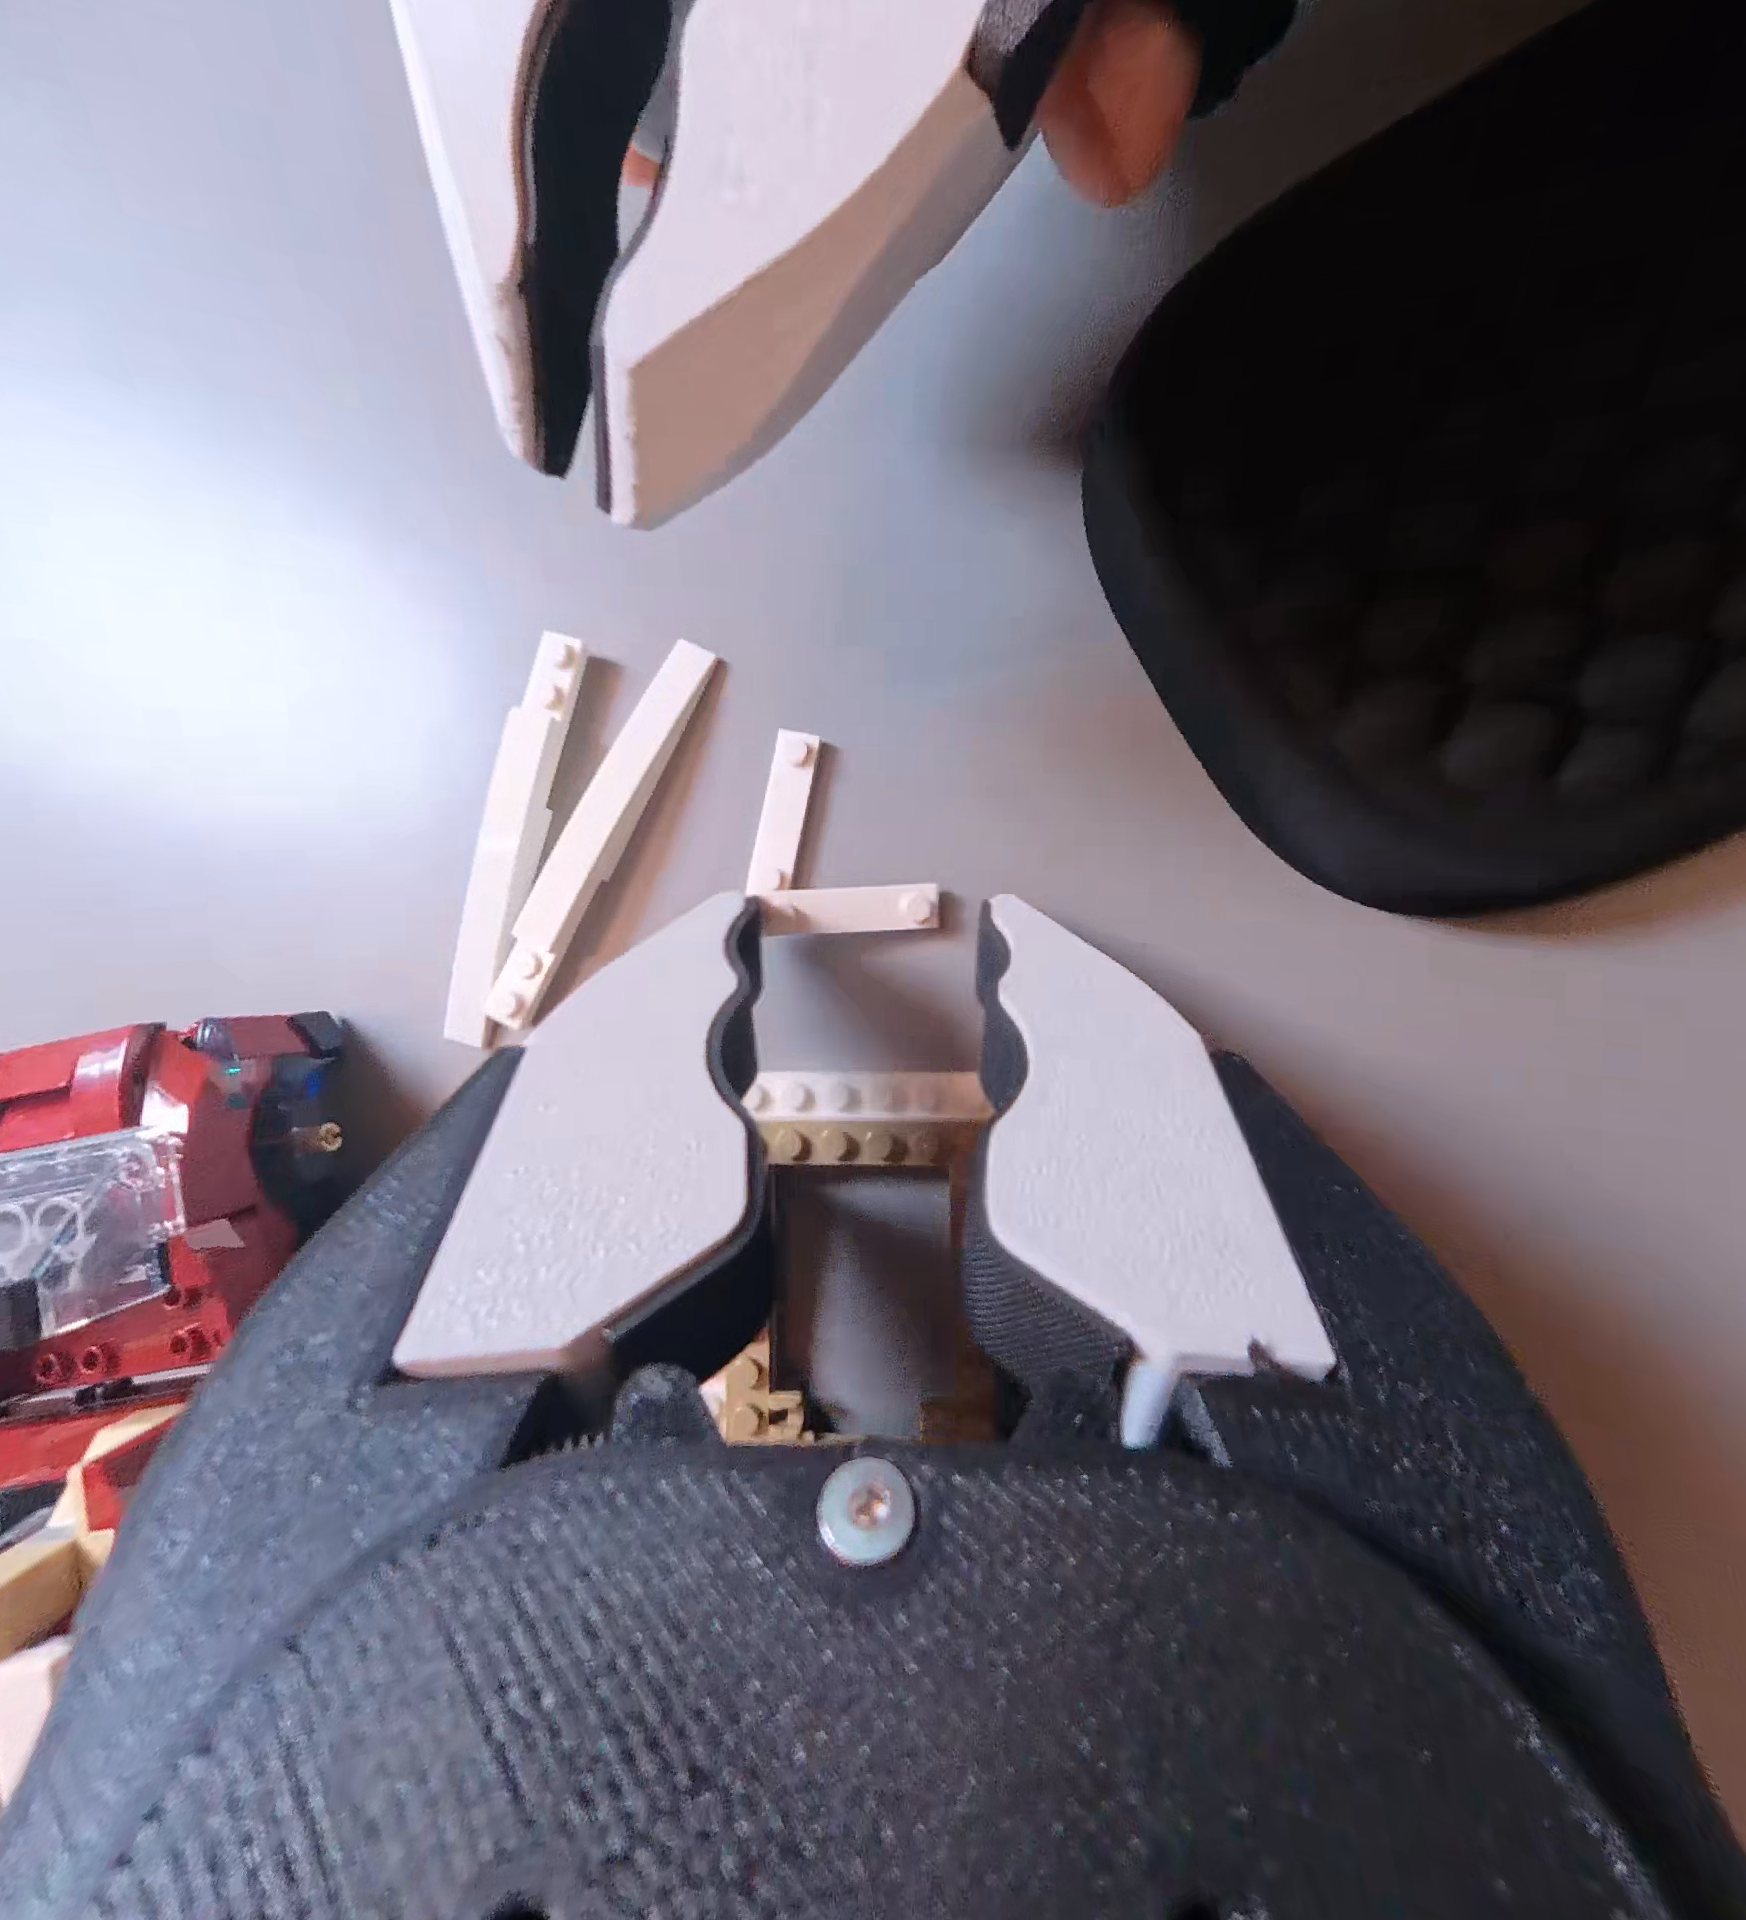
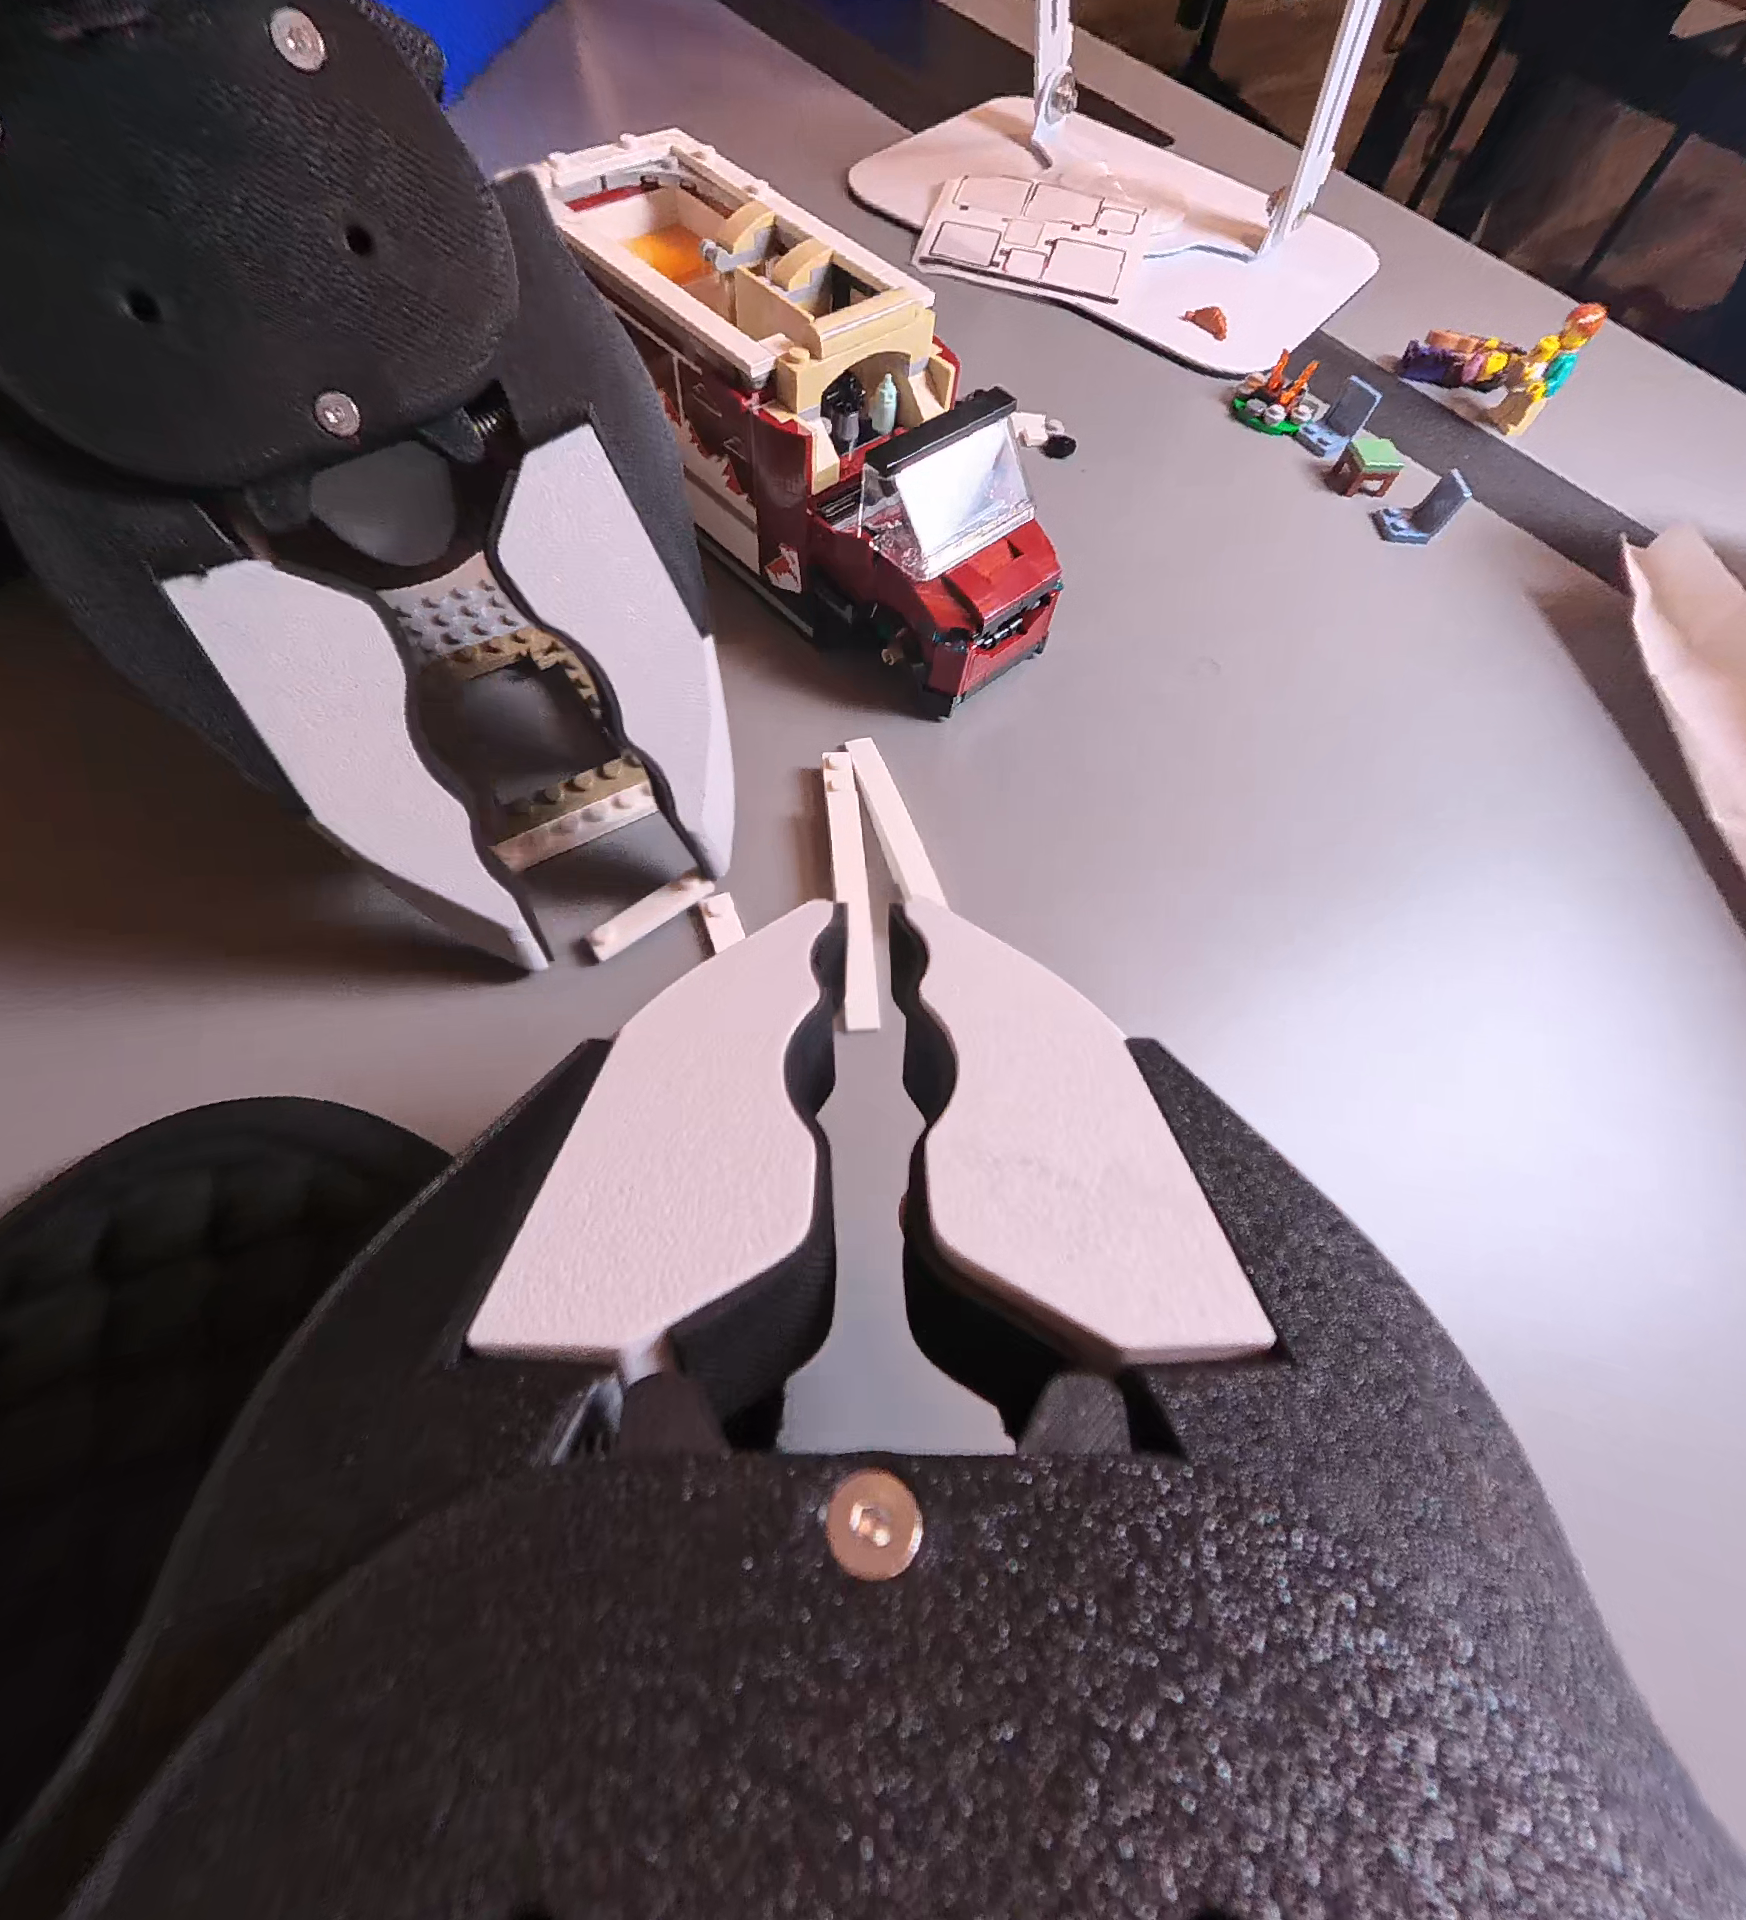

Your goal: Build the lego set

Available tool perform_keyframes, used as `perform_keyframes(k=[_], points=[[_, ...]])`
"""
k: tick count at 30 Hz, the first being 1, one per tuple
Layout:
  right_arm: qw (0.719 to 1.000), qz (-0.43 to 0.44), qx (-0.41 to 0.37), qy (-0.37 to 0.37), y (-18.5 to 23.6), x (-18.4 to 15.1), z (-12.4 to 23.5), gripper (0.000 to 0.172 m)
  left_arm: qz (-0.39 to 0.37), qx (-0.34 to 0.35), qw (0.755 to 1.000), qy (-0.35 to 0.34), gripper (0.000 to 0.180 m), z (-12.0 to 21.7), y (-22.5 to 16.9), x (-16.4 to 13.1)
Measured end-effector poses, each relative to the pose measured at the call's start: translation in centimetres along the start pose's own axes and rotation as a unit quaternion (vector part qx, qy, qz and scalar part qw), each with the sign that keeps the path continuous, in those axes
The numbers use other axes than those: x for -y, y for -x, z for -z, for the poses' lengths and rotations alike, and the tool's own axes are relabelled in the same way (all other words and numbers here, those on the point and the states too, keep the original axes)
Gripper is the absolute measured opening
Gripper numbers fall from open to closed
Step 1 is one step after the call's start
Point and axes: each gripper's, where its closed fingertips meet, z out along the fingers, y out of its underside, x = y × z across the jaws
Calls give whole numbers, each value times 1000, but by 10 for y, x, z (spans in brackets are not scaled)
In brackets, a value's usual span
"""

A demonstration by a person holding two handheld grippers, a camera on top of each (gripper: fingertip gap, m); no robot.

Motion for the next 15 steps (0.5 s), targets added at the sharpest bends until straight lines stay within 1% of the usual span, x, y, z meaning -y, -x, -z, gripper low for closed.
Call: perform_keyframes(k=[3,5,8,10,11,12,14,15], points=[[1000,5,21,8,6,-3,-5,8,2,7,1000,-15,55,18,0,-2],[999,14,35,15,12,-4,-8,8,17,25,999,-36,56,43,7,-10],[998,27,52,28,20,-7,-14,9,48,28,997,-46,59,72,11,-36],[997,35,65,33,25,-5,-19,9,64,41,997,-31,60,83,15,-56],[996,41,73,37,30,-4,-22,9,72,42,996,-27,61,87,15,-65],[994,48,85,44,35,-3,-24,11,82,35,996,-25,66,89,11,-73],[990,69,103,65,46,-5,-29,17,102,15,995,-4,76,88,3,-95],[988,81,107,74,49,-6,-32,20,106,15,994,8,80,86,1,-105]])
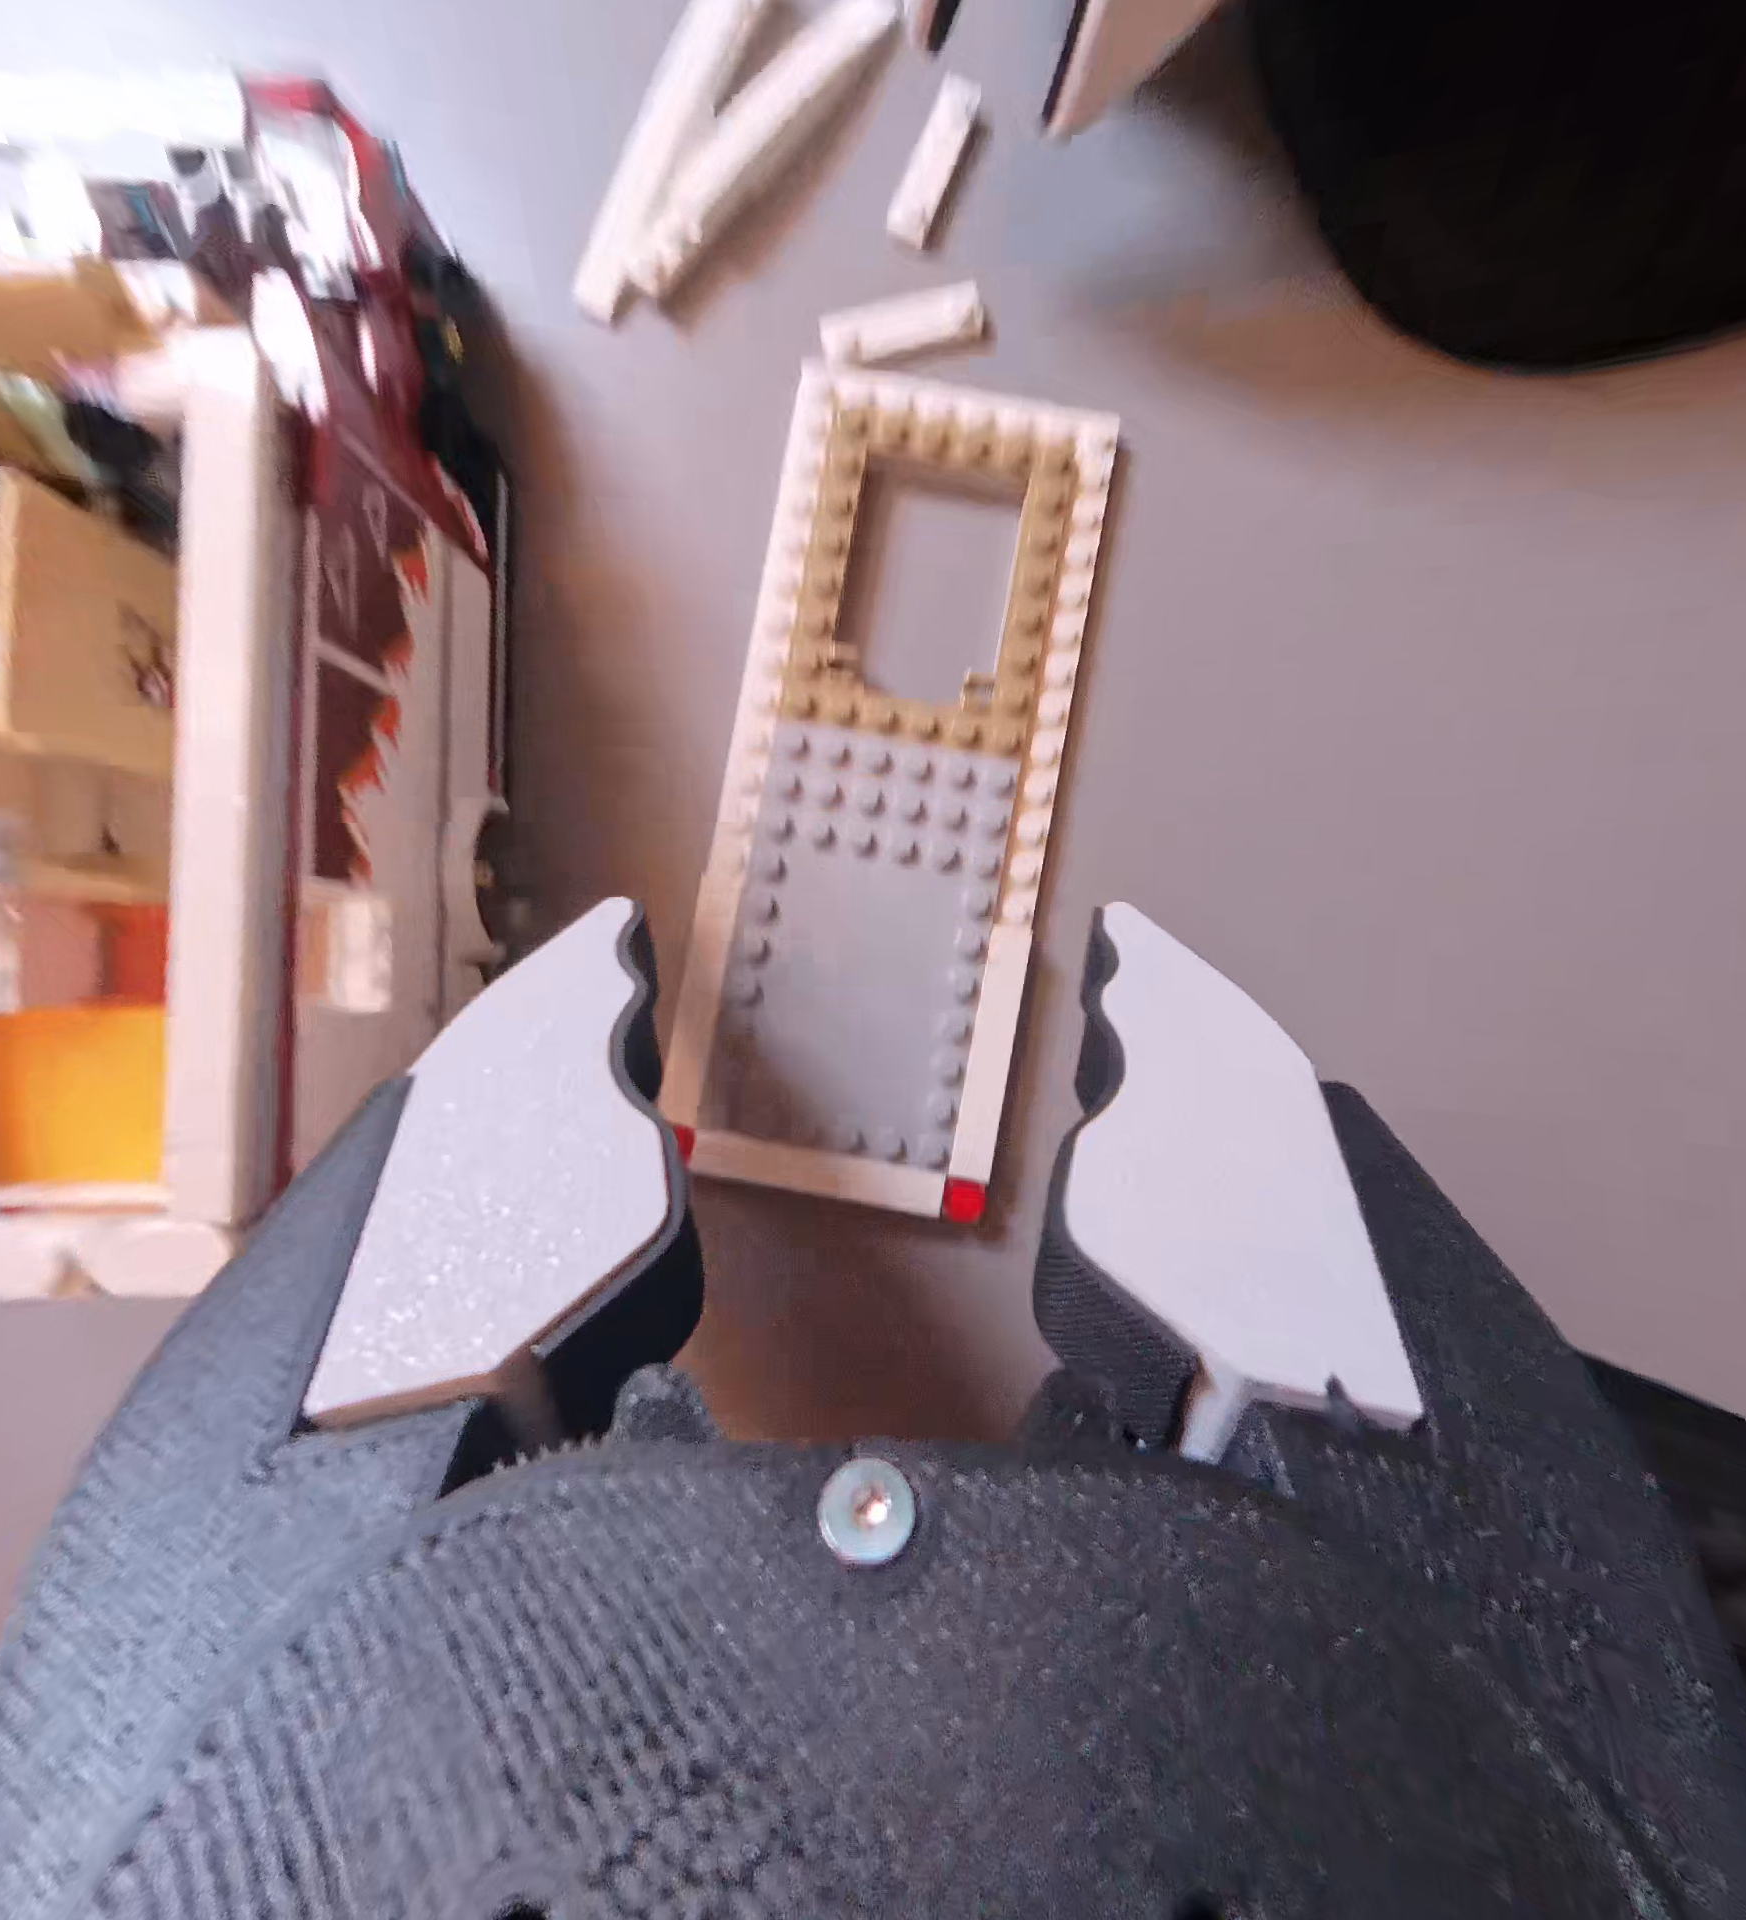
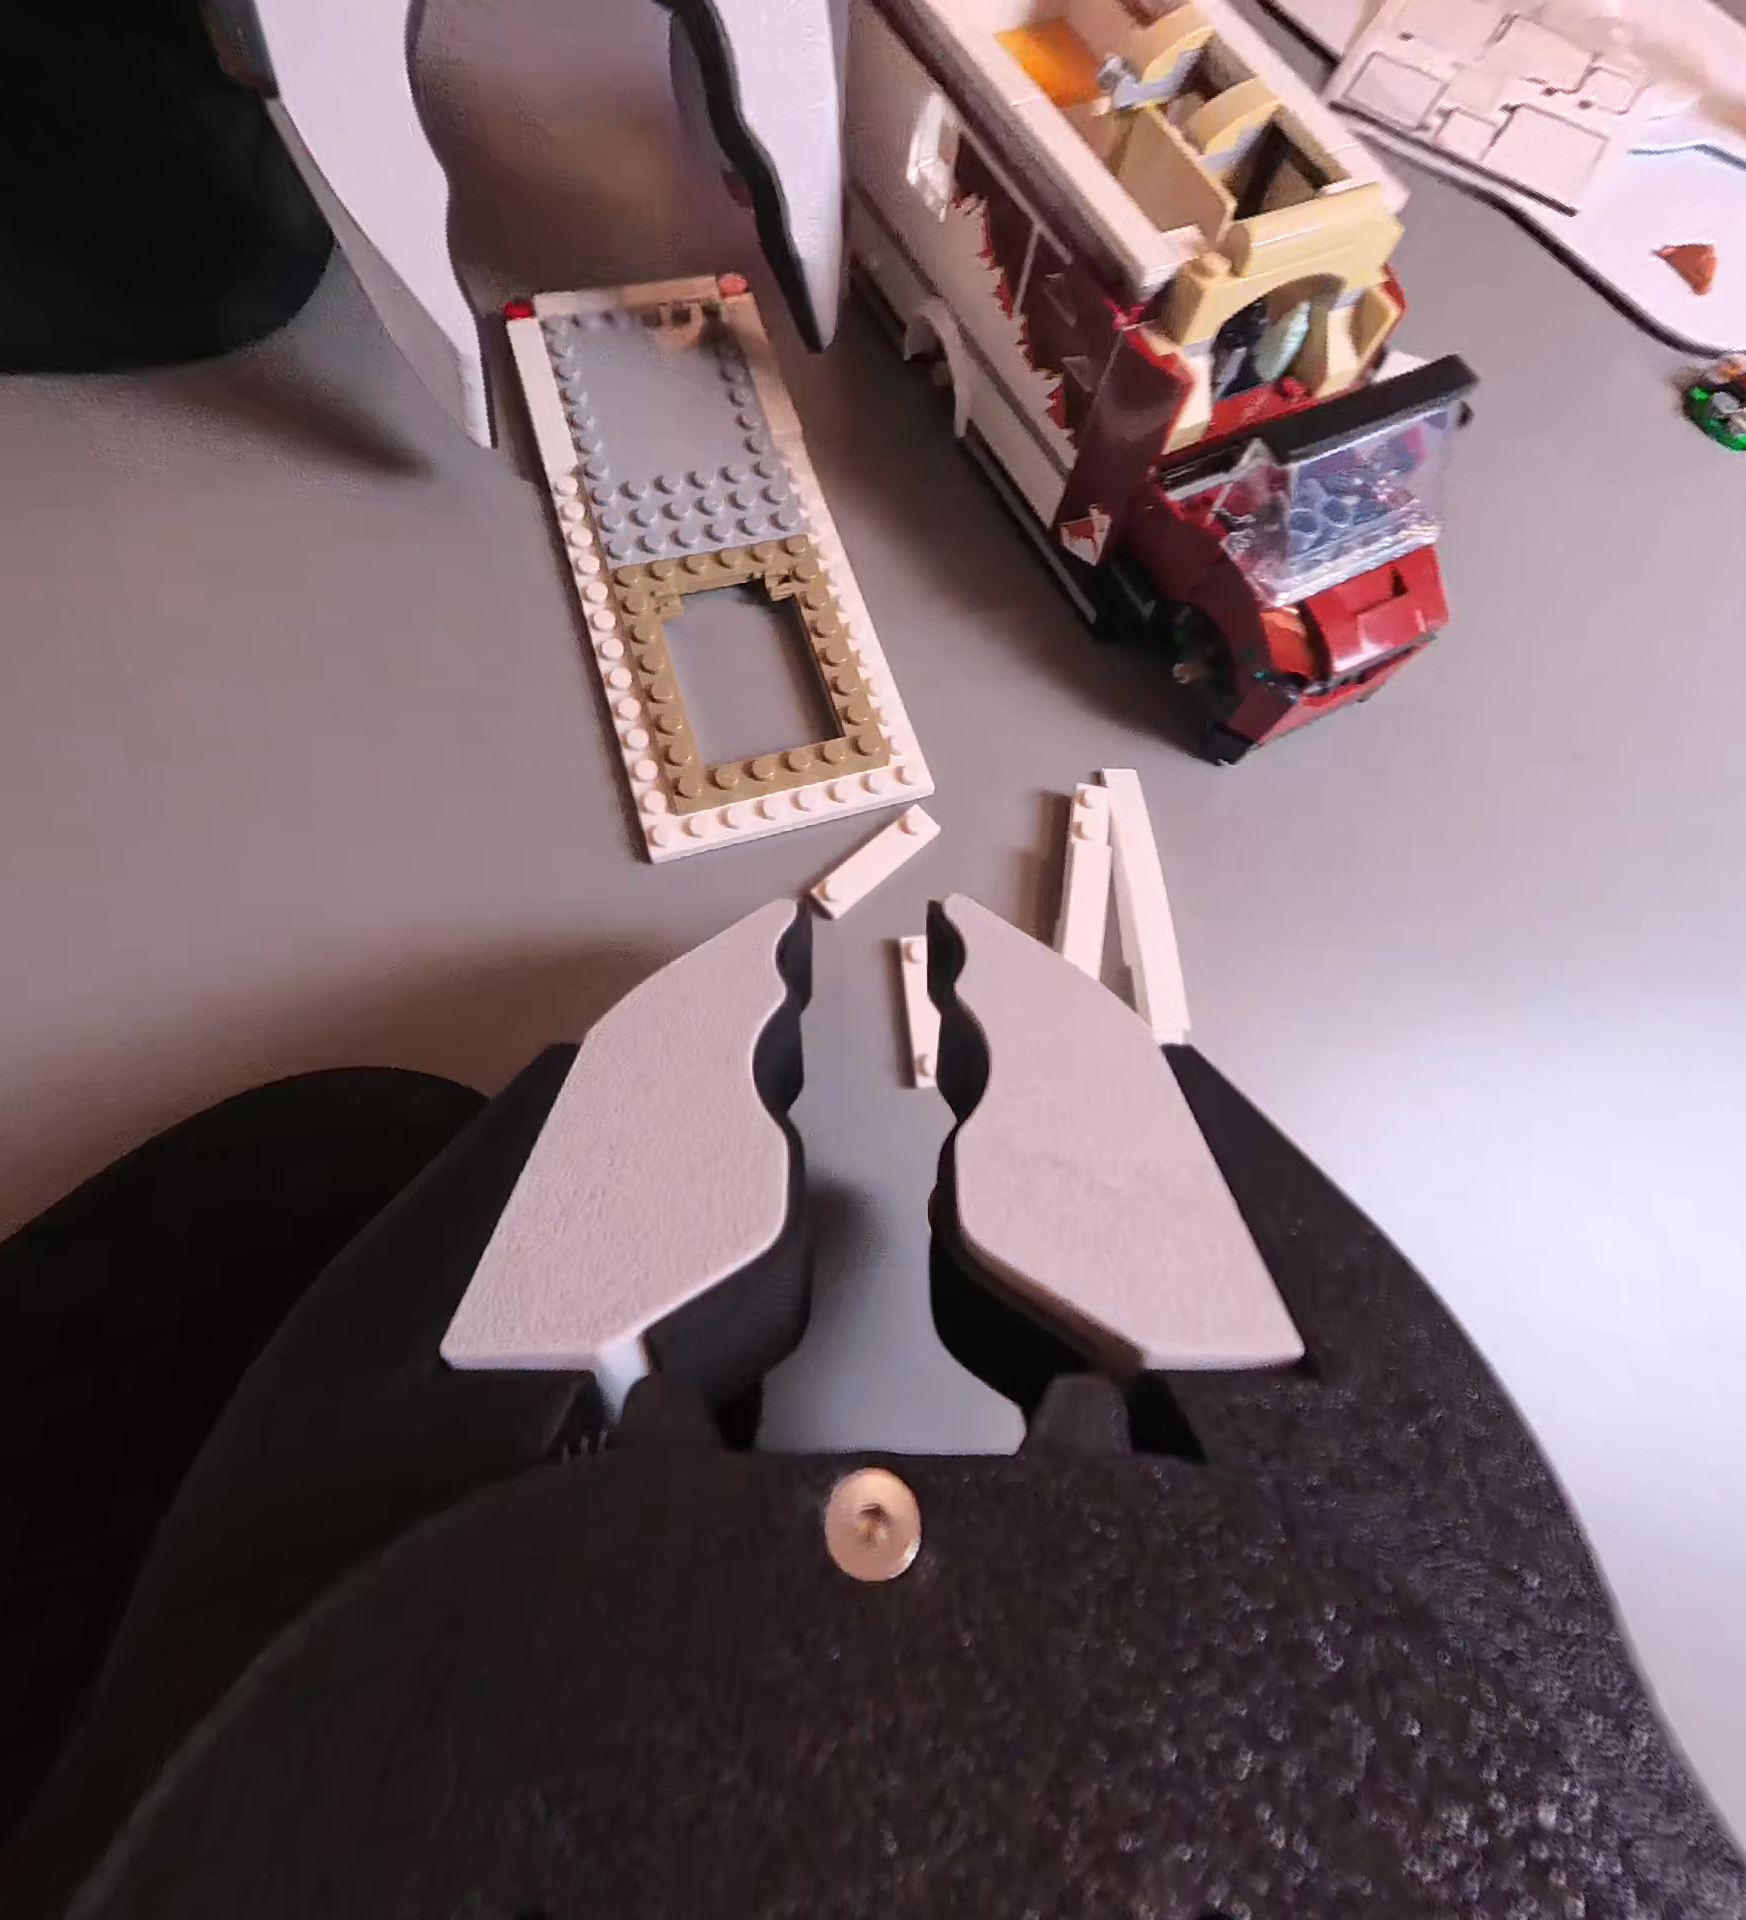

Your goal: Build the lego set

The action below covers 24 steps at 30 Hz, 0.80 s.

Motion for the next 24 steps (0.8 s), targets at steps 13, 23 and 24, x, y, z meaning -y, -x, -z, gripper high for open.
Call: perform_keyframes(k=[13,23,24], points=[[979,77,136,130,42,16,-42,79,-55,-48,997,-27,68,-5,-16,-18],[969,71,125,200,40,16,-58,66,-53,-1,996,-77,69,7,14,-28],[970,63,121,199,40,16,-58,66,-50,14,995,-81,69,8,18,-29]])
